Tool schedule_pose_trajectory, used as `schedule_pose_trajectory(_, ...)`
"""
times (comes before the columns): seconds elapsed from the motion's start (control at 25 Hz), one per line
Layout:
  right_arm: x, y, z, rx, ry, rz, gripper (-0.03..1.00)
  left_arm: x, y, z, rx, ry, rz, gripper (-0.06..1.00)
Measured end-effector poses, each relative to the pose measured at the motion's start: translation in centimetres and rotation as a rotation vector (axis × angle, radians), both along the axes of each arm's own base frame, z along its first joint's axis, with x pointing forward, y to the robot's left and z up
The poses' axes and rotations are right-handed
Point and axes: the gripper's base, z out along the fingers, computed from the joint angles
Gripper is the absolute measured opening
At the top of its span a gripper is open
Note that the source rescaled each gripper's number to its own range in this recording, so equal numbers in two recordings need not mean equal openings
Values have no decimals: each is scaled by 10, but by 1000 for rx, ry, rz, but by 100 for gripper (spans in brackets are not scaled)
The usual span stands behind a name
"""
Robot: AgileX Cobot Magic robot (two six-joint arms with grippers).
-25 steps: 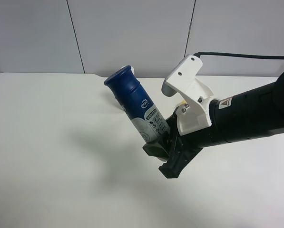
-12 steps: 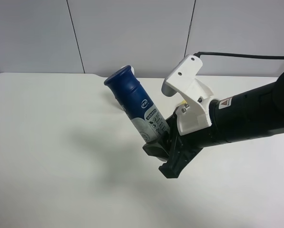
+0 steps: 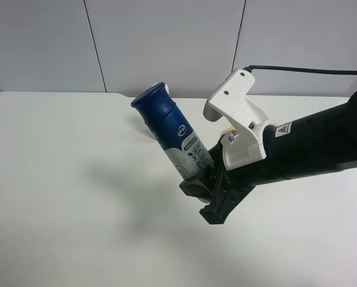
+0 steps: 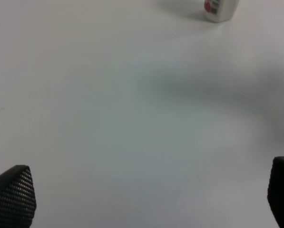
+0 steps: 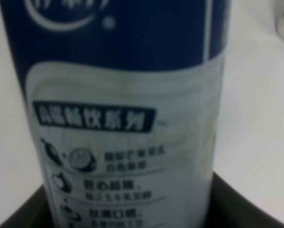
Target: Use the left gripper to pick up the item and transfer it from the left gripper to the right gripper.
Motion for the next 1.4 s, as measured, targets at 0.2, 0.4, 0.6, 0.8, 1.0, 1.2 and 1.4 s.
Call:
schedule_pose_trajectory(0.2,0,0,0,0,1,-1,0,0,0,0,0,0,0,99)
schedule_pose_trajectory(0.4,0,0,0,15,22,-25,0,0,0,0,0,0,3,99)
schedule_pose_trajectory(0.6,0,0,0,46,67,-75,0,0,-1,0,0,0,99,99)
schedule_pose_trajectory(0.8,0,0,0,68,101,-113,0,0,-2,0,0,0,231,99)
schedule_pose_trajectory(1.0,3,1,5,76,113,-137,0,0,-2,0,0,0,277,99)
schedule_pose_trajectory(1.2,11,8,27,58,118,-149,0,0,-2,0,0,0,279,99)
schedule_pose_trajectory(1.4,20,1,46,-114,117,-212,0,0,-2,0,0,0,279,99)
